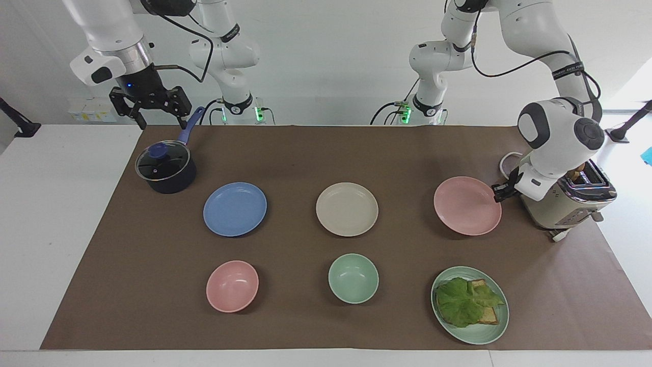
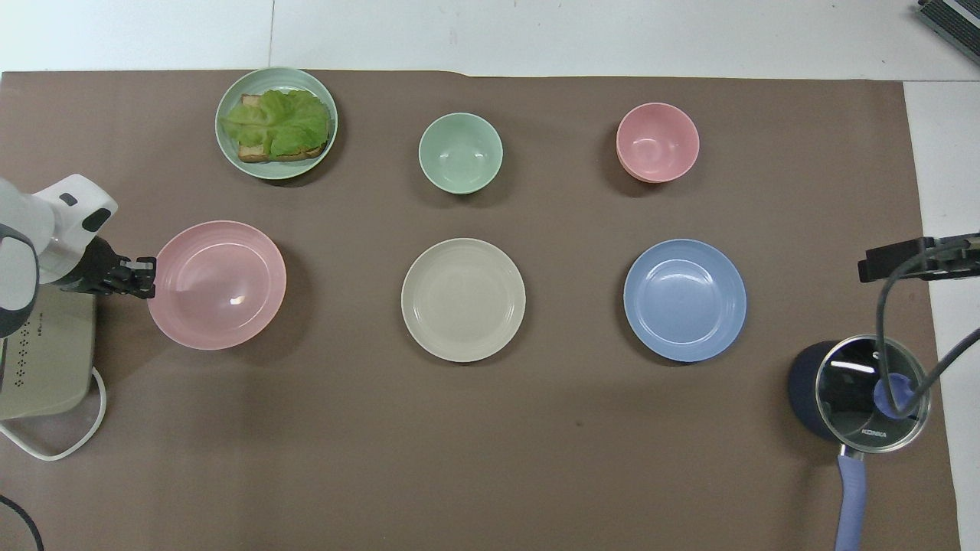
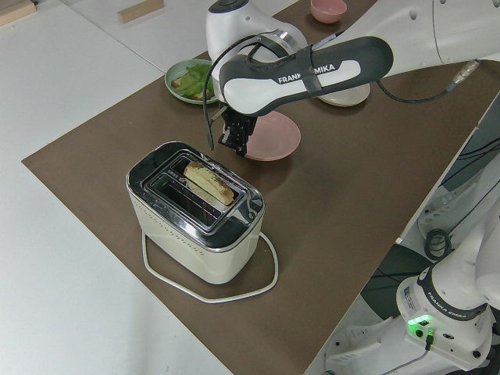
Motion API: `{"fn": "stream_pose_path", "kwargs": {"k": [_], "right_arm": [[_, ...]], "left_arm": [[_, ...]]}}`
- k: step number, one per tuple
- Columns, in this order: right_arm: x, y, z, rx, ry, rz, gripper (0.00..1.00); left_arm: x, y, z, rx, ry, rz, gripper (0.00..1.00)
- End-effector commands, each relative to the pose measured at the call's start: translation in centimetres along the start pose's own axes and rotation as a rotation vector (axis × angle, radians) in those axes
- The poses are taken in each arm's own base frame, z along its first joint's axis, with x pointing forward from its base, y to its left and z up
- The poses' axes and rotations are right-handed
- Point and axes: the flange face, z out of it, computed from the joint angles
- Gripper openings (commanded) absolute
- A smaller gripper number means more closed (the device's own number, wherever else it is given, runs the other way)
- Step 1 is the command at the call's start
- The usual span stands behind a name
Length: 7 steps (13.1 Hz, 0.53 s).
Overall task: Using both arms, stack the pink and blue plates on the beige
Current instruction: 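Grasp the rim of the pink plate with the left gripper and lift it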
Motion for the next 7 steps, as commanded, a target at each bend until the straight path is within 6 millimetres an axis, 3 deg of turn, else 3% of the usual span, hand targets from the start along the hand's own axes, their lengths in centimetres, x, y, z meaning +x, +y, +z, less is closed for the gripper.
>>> {"fn": "stream_pose_path", "kwargs": {"k": [1, 3, 5, 7], "right_arm": [[-0.7, 0.1, 0.0, 0.007, -0.003, 0.006, 1.0], [-0.7, 0.1, 0.0, 0.007, -0.003, 0.006, 1.0], [-0.7, 0.1, 0.0, 0.007, -0.003, 0.006, 1.0], [-0.7, 0.1, 0.0, 0.007, -0.003, 0.006, 1.0]], "left_arm": [[-0.1, 0.6, -4.9, -0.041, 0.0, -0.018, 0.0], [0.1, 1.8, -6.1, -0.128, 0.015, -0.057, 0.0], [0.2, 4.5, -6.1, -0.152, 0.018, -0.098, 0.0], [-0.4, 11.3, -6.0, -0.165, 0.005, -0.131, 0.0]]}}
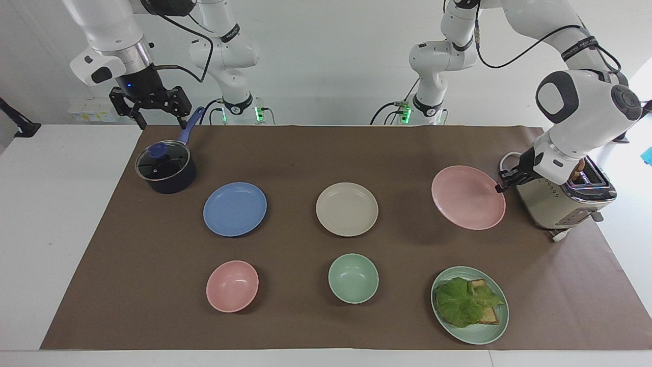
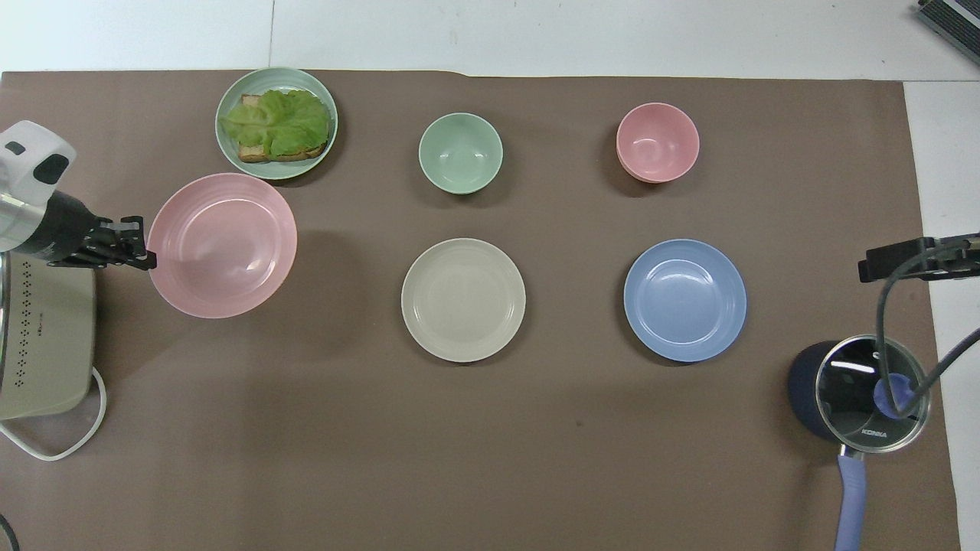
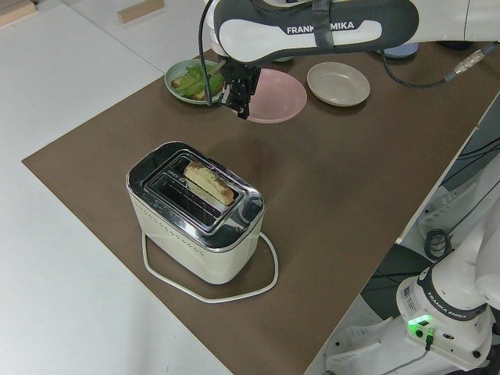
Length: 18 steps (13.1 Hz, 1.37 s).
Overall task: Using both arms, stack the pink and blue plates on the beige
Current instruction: 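Grasp the rim of the pink plate with the left gripper and lift it, then carry the pink plate onto the beige plate with the left gripper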
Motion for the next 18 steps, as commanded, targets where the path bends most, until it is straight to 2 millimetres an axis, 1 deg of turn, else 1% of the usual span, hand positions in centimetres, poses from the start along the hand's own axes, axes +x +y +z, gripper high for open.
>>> {"fn": "stream_pose_path", "kwargs": {"k": [1, 3, 6, 7, 8, 9, 12, 13, 14, 15, 16, 18], "right_arm": [[-0.7, 0.1, 0.0, 0.007, -0.003, 0.006, 1.0], [-0.7, 0.1, 0.0, 0.007, -0.003, 0.006, 1.0], [-0.7, 0.1, 0.0, 0.007, -0.003, 0.006, 1.0], [-0.5, 0.2, 0.0, 0.006, 0.003, 0.01, 1.0], [-0.6, 0.6, 0.0, 0.006, 0.001, 0.016, 1.0], [-0.6, 0.8, 0.1, 0.007, 0.0, 0.019, 1.0], [-0.5, 0.9, 0.0, 0.006, 0.006, 0.01, 1.0], [-0.5, 0.4, 0.1, 0.006, 0.006, -0.013, 1.0], [-0.4, 0.2, 0.2, 0.006, 0.024, -0.028, 1.0], [-0.2, 0.2, 0.8, 0.006, 0.034, -0.025, 1.0], [0.3, 0.3, 2.1, 0.007, 0.031, -0.021, 1.0], [0.9, 0.0, 5.6, 0.007, 0.022, -0.028, 1.0]], "left_arm": [[-1.7, 8.3, 1.3, -0.004, -0.018, -0.054, 0.0], [-4.0, 14.1, 2.4, 0.008, -0.024, -0.069, 0.0], [-7.7, 22.0, 3.8, -0.006, 0.026, -0.059, 0.0], [-9.0, 24.6, 4.9, -0.011, 0.036, -0.055, 0.0], [-9.7, 26.0, 6.7, -0.007, 0.033, -0.055, 0.0], [-10.0, 26.5, 8.5, -0.012, 0.044, -0.051, 0.0], [-9.7, 24.9, 14.5, -0.014, 0.074, -0.058, 0.0], [-9.4, 24.5, 15.4, -0.016, 0.083, -0.06, 0.0], [-9.2, 23.9, 15.9, -0.012, 0.082, -0.056, 0.0], [-8.9, 23.6, 16.3, -0.009, 0.078, -0.053, 0.0], [-9.0, 23.3, 16.7, -0.002, 0.069, -0.056, 0.0], [-9.1, 23.4, 16.7, 0.0, 0.066, -0.056, 0.0]]}}
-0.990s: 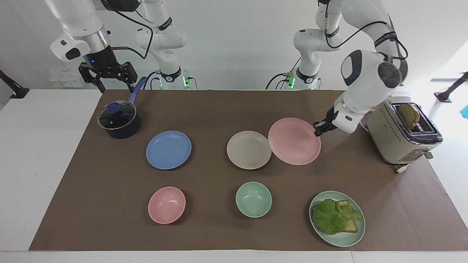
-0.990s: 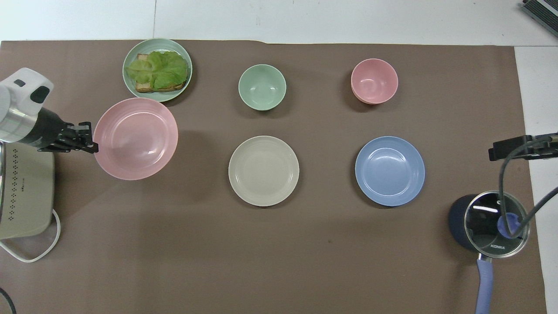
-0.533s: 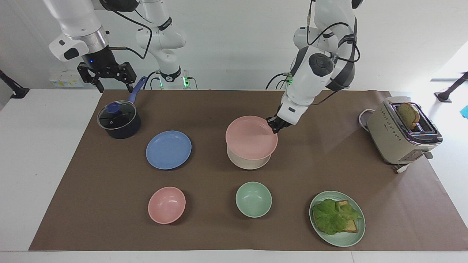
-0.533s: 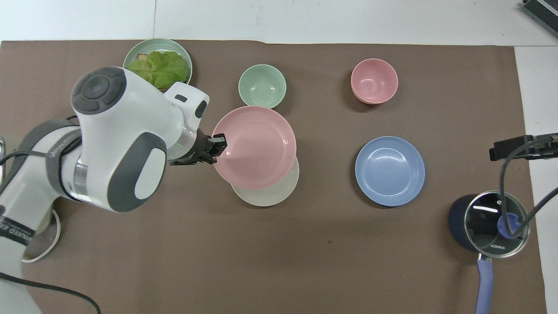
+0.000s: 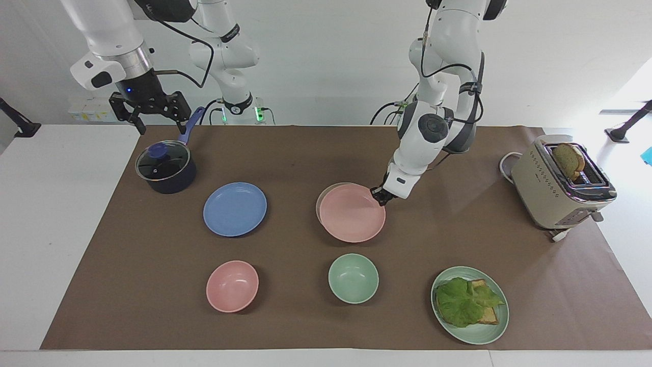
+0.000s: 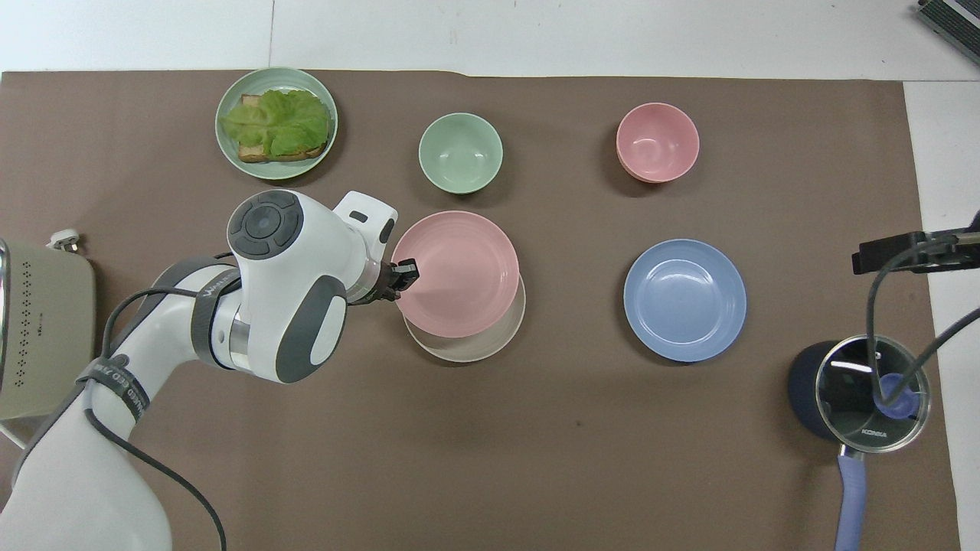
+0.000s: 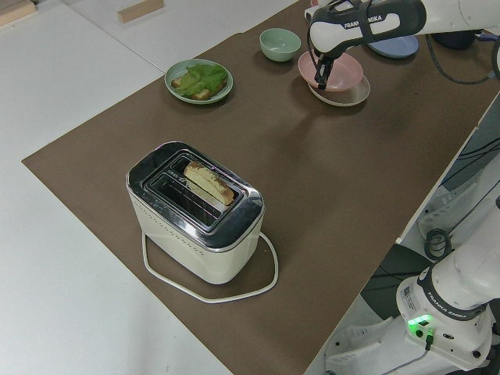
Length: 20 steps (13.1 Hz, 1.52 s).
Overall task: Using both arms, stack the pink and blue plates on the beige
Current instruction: 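Carry the pink plate onto the beige plate with the left gripper, then release the pink plate with the left gripper while the right gripper reaches the blue plate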
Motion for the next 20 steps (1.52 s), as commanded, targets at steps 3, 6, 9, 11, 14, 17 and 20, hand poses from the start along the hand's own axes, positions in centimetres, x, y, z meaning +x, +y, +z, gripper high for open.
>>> {"fn": "stream_pose_path", "kwargs": {"k": [3, 6, 9, 11, 14, 17, 20], "right_arm": [[0.5, -0.6, 9.2, 0.009, -0.045, -0.036, 1.0], [0.9, -0.9, 15.1, 0.058, -0.072, -0.015, 1.0], [0.8, -0.9, 19.7, 0.055, -0.054, -0.024, 1.0], [1.0, -0.3, 23.8, 0.053, -0.072, -0.086, 1.0], [1.5, -0.5, 27.5, 0.048, -0.083, -0.1, 1.0], [1.6, 0.0, 31.6, 0.044, -0.089, -0.149, 1.0], [1.5, -0.1, 32.6, 0.044, -0.104, -0.148, 0.63]], "left_arm": [[-0.7, -0.1, -0.3, -0.007, -0.005, 0.023, 0.52], [-0.7, 0.0, -0.4, -0.006, -0.003, 0.043, 1.0], [2.3, -2.1, -3.1, -0.01, 0.04, 0.006, 1.0], [5.6, -5.1, -7.1, 0.059, 0.074, 0.016, 1.0], [9.0, -10.7, -14.0, 0.077, 0.062, 0.105, 1.0], [10.1, -15.9, -21.2, 0.136, 0.049, 0.208, 1.0], [10.0, -18.6, -25.1, 0.202, 0.012, 0.28, 1.0]]}}
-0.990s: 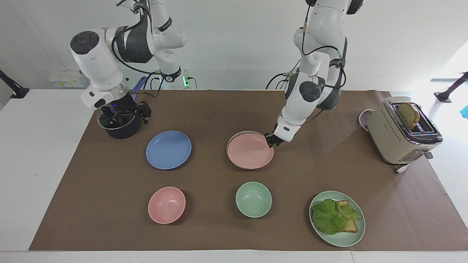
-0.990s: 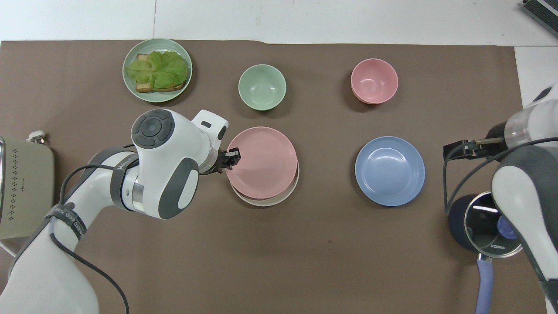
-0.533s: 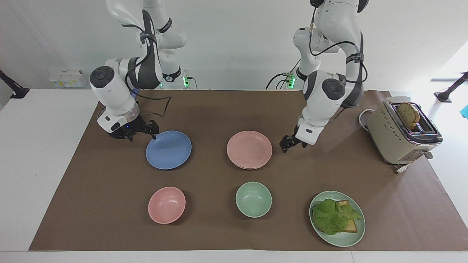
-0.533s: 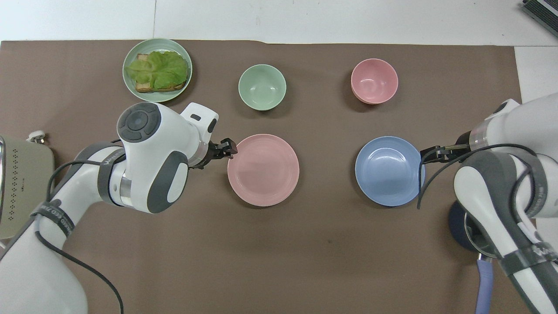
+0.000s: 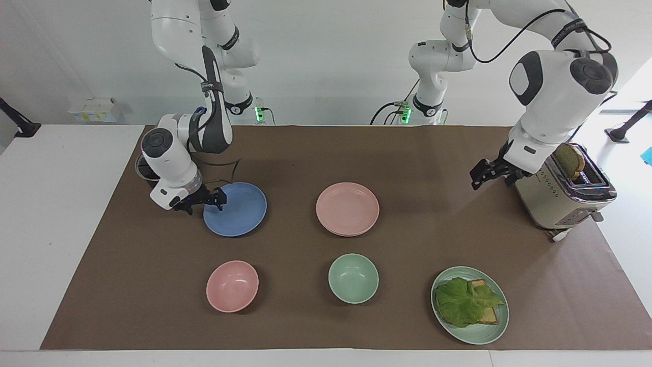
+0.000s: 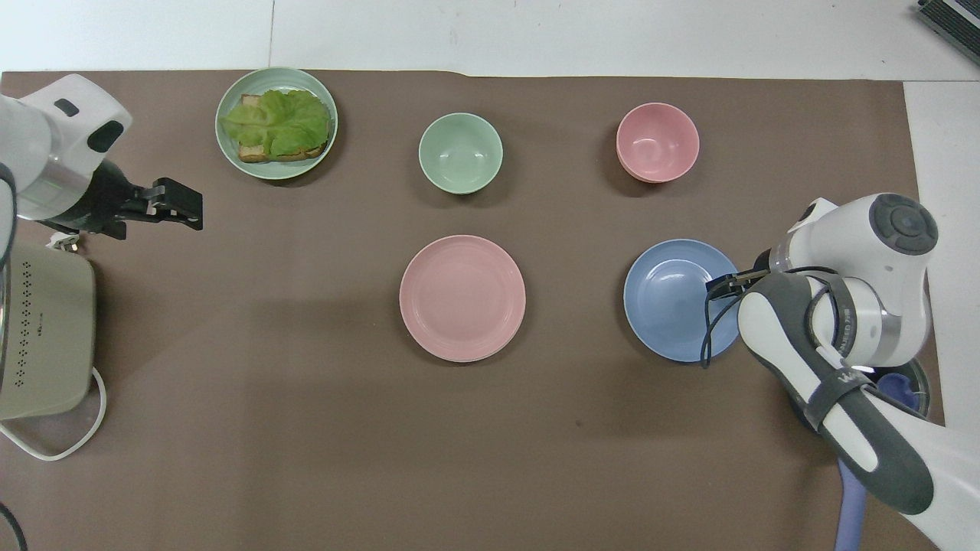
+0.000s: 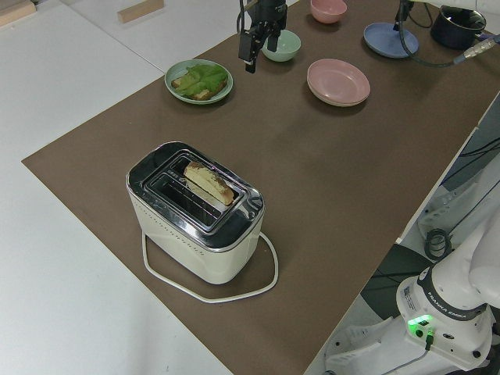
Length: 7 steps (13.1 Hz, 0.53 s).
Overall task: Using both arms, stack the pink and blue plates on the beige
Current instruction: 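Release the pink plate with the left gripper while the right gripper reaches the blue plate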
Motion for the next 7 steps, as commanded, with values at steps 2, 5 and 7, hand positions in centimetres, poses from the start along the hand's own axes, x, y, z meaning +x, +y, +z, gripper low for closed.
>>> {"fn": "stream_pose_path", "kwargs": {"k": [2, 5, 7], "right_arm": [[0.0, 0.6, 1.0, 0.029, 0.003, 0.011, 0.13], [0.6, -0.4, 0.7, 0.044, -0.008, 0.117, 0.0], [1.2, -0.5, -0.2, 0.047, -0.03, 0.113, 0.0]], "left_arm": [[-0.7, -2.5, -2.8, 0.04, -0.005, 0.08, 1.0], [-2.1, -3.9, -5.5, 0.037, 0.037, 0.116, 1.0], [-2.5, -4.2, -6.3, 0.037, 0.053, 0.12, 1.0]]}}
